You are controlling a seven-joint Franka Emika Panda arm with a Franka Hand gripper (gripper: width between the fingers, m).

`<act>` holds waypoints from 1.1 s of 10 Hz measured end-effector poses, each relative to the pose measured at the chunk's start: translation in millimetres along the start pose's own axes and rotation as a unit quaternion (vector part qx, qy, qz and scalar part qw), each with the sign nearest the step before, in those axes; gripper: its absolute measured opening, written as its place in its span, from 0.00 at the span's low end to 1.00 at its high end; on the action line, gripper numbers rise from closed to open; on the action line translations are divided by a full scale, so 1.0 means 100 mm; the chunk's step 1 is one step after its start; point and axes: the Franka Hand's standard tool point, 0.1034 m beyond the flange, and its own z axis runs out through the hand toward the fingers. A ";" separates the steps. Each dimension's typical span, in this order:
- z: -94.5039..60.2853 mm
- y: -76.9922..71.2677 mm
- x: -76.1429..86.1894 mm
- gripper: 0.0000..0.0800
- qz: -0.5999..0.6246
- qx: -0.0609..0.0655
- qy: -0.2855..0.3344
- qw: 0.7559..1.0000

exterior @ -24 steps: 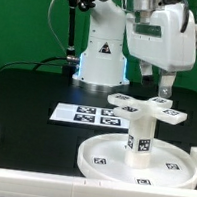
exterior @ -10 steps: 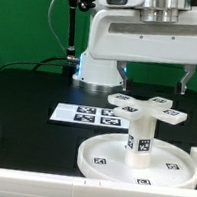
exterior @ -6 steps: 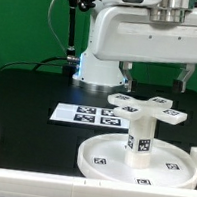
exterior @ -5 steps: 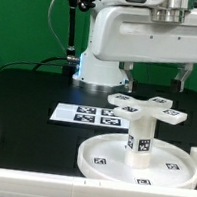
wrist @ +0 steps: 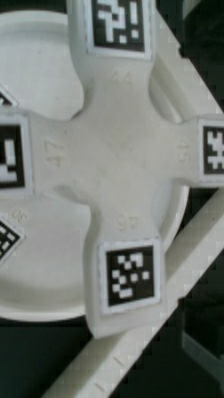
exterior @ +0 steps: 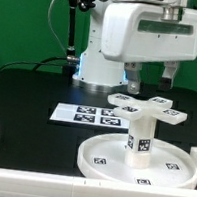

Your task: Assemble round table

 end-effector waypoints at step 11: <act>0.02 0.08 -0.07 0.81 -0.292 -0.011 -0.021 0.956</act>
Offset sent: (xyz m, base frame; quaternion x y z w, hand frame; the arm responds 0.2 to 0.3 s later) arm 0.0050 -0.0010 0.0008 -0.0182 0.0085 -0.2383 0.9710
